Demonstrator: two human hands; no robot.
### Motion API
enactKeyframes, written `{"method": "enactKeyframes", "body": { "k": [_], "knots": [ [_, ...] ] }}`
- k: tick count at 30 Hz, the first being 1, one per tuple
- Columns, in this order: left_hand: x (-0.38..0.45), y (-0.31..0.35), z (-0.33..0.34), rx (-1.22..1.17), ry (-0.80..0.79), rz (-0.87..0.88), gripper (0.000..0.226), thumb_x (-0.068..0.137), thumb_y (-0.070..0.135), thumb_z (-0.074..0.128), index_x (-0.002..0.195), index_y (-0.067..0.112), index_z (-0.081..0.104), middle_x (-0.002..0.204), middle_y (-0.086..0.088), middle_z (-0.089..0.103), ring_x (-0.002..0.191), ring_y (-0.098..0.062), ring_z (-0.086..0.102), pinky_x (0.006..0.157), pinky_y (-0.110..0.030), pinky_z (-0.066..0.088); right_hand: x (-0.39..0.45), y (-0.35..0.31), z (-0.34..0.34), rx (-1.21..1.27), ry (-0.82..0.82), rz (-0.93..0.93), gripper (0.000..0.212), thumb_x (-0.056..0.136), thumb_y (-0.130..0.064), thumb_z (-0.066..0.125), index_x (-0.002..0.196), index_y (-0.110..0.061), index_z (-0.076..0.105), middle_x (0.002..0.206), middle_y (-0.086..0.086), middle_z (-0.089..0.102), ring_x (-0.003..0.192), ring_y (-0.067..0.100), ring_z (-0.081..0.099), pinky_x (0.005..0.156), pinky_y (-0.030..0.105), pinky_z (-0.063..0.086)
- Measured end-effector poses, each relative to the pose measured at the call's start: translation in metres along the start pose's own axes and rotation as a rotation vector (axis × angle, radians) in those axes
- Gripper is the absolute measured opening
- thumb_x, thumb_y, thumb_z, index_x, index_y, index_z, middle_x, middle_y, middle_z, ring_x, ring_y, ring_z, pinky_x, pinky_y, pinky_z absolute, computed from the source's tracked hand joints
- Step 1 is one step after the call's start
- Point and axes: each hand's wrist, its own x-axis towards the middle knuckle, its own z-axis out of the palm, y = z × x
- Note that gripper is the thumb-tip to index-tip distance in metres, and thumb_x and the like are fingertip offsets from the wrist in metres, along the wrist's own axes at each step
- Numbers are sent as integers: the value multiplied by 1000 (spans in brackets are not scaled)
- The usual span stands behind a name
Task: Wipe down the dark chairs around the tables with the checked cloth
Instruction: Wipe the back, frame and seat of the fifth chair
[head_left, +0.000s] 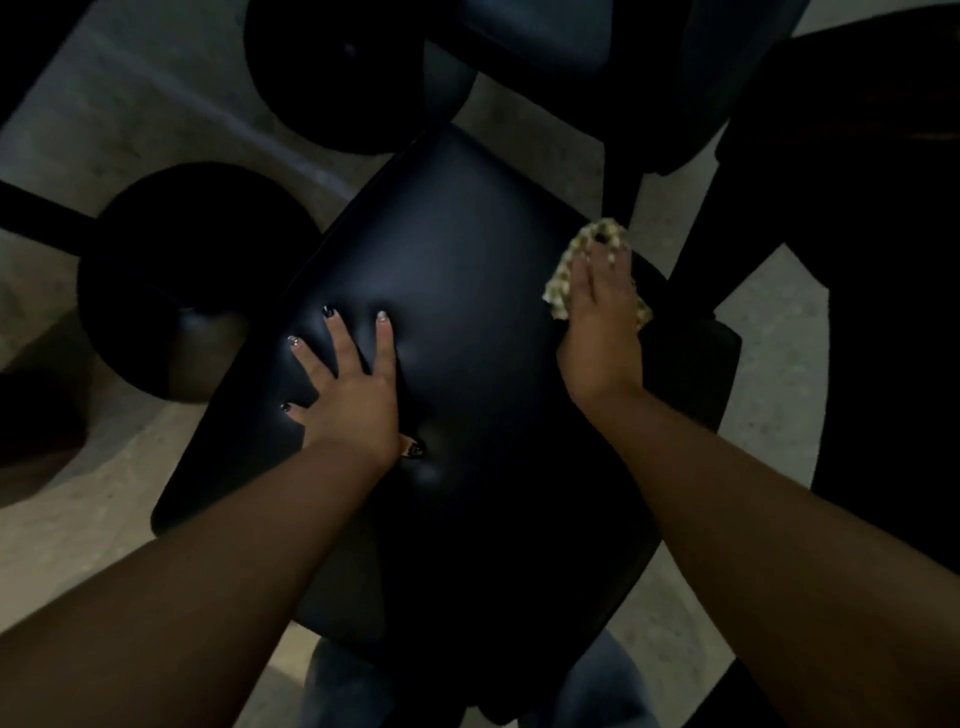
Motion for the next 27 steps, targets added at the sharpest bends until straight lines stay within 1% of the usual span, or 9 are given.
{"method": "enactKeyframes", "body": {
  "k": [4, 8, 14, 16, 19, 21, 22, 24, 27],
  "knots": [
    [-2, 1, 1, -11, -5, 7, 135, 71, 40, 83, 147, 33, -28, 149, -12, -42, 139, -51, -24, 100, -74, 27, -49, 41, 7, 95, 110, 213, 71, 74, 7, 35, 144, 5, 31, 152, 28, 21, 141, 49, 11, 117, 56, 7],
    [0, 2, 5, -51, -1, 10, 134, 74, 33, 83, 145, 32, -31, 145, -13, -47, 135, -52, -31, 99, -77, 23, -71, 60, 7, 68, 165, 454, 66, 81, 4, 44, 145, 7, 29, 153, 27, 22, 141, 49, 11, 117, 47, 3],
    [6, 4, 8, -106, -8, 21, 133, 73, 27, 83, 147, 32, -28, 147, -13, -45, 134, -51, -34, 99, -80, 13, -38, 74, -3, 154, 207, 790, 59, 89, -5, 50, 144, 2, 30, 151, 23, 29, 140, 36, 25, 116, 36, 11],
    [6, 4, 9, -108, -5, 17, 132, 74, 24, 82, 147, 32, -27, 148, -14, -44, 134, -51, -33, 99, -79, 13, -50, 43, 4, 119, 205, 747, 61, 88, -3, 48, 146, 1, 28, 153, 21, 23, 143, 36, 19, 117, 45, 13],
    [7, 3, 11, -79, -1, 28, 136, 71, 30, 85, 147, 32, -28, 147, -14, -44, 134, -52, -33, 98, -80, 14, -87, 1, 19, 123, 155, 440, 72, 81, 10, 42, 149, -2, 22, 158, 18, 12, 146, 38, 1, 118, 51, 5],
    [6, 4, 10, -87, -9, 25, 135, 71, 30, 84, 147, 31, -28, 147, -14, -45, 134, -52, -33, 98, -80, 13, -104, 17, 17, 114, 104, 243, 69, 79, 14, 43, 146, 0, 32, 155, 20, 21, 145, 41, 8, 118, 51, 7],
    [6, 4, 10, -91, -11, 26, 135, 72, 28, 84, 147, 31, -28, 147, -14, -45, 134, -52, -33, 98, -80, 13, -107, 38, 15, 105, 128, 238, 61, 80, 13, 43, 141, 3, 40, 150, 23, 31, 141, 44, 19, 117, 52, 13],
    [9, 4, 12, -79, 0, 23, 133, 74, 25, 83, 146, 32, -28, 147, -14, -45, 134, -52, -33, 97, -80, 12, -102, 72, 10, 140, 212, 457, 51, 83, 3, 40, 133, 8, 48, 141, 27, 42, 134, 46, 33, 115, 47, 24],
    [11, 5, 15, -69, 31, 16, 129, 77, 20, 81, 146, 32, -27, 147, -14, -44, 135, -52, -31, 96, -81, 13, -87, 54, 16, 213, 292, 832, 60, 81, -9, 34, 140, 2, 41, 147, 21, 37, 138, 35, 30, 117, 39, 18]
  ]
}}
